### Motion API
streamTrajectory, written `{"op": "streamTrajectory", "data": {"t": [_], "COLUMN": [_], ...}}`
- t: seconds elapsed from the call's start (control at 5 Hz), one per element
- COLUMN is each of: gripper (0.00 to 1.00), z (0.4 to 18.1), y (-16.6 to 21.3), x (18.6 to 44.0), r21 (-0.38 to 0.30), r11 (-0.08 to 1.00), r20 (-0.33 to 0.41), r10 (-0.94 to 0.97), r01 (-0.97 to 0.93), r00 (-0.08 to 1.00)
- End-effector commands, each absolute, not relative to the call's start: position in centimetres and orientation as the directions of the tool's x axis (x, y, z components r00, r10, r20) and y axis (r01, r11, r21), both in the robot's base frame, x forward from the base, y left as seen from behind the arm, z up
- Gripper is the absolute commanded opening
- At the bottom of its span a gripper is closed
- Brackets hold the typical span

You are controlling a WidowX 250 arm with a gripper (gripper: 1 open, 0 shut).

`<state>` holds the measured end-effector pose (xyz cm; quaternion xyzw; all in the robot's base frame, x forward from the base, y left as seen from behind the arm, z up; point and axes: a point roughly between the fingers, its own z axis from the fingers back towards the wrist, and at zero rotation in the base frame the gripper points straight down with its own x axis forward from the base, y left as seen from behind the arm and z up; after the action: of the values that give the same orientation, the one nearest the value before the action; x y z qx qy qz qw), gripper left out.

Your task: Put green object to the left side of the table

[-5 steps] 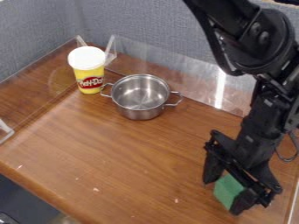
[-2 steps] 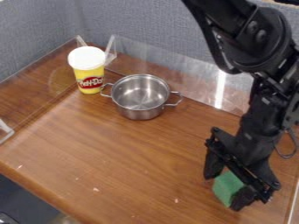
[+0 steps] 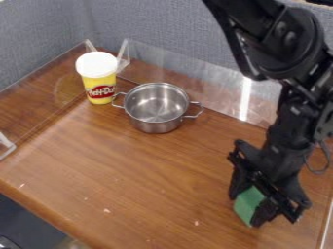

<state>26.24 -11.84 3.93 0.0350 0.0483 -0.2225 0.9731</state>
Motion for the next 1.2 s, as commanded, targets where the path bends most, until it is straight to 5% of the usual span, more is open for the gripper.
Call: {"op": "streamTrajectory", "data": {"t": [0.0,0.2,0.4,1.0], "gripper": [0.0,0.0,0.0,0.0], "z": [9.0,12.0,13.1,11.6], "y": [-10.2,-6.1,-1.6,9.6], "x": [27.3,27.0,25.8,21.7], "r21": [0.075,0.098,0.102,0.1], "r11": [0.923,0.964,0.98,0.993], "r20": [0.016,0.061,0.06,0.035], "r10": [-0.379,-0.254,-0.177,0.056], "r01": [0.377,0.248,0.171,-0.059], "r00": [0.925,0.965,0.982,0.998]}}
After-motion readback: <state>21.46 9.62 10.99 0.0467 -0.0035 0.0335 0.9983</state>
